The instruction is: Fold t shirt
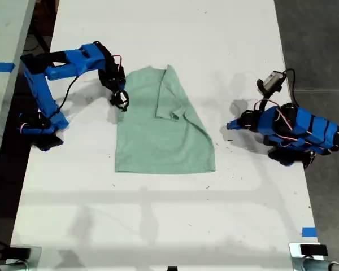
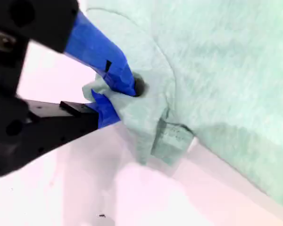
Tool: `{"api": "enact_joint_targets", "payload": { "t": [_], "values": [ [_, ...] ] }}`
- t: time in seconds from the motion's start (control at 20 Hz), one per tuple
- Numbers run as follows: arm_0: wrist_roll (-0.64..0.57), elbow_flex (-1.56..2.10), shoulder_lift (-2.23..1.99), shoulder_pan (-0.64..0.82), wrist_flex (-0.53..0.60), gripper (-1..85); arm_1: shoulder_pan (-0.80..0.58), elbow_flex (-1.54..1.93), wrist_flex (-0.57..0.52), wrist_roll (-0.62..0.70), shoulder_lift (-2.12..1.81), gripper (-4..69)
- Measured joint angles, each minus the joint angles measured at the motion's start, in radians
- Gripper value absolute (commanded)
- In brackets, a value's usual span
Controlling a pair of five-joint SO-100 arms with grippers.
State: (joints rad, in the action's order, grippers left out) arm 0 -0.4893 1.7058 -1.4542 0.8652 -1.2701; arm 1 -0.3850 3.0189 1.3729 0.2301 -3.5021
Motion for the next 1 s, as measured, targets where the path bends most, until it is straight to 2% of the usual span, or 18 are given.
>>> {"api": "enact_joint_targets", "payload": {
  "t": [0.15,0.4,0.55,0.6,0.7,0.85,1.0],
  "values": [
    [-0.018,-0.253,0.058,-0.051,-0.121,-0.1,0.0,0.0,0.0,0.002,0.0,4.1],
    [-0.169,-0.563,0.193,-0.201,-0.141,-0.1,0.0,0.0,0.0,0.002,0.0,4.0],
    [-0.259,-0.62,0.238,-0.287,-0.138,-0.1,0.0,0.0,0.0,0.002,0.0,4.0],
    [-0.287,-0.624,0.241,-0.31,-0.135,1.4,0.0,0.0,0.0,0.002,0.0,4.0],
    [-0.347,-0.629,0.245,-0.37,-0.12,18.1,0.0,0.0,0.0,0.002,0.0,4.0],
    [-0.385,-0.629,0.285,-0.428,-0.12,24.7,0.0,0.0,0.0,0.002,0.0,4.0],
    [-0.388,-0.629,0.308,-0.41,-0.121,25.7,0.0,0.0,0.0,0.003,0.0,4.1]
  ]
}}
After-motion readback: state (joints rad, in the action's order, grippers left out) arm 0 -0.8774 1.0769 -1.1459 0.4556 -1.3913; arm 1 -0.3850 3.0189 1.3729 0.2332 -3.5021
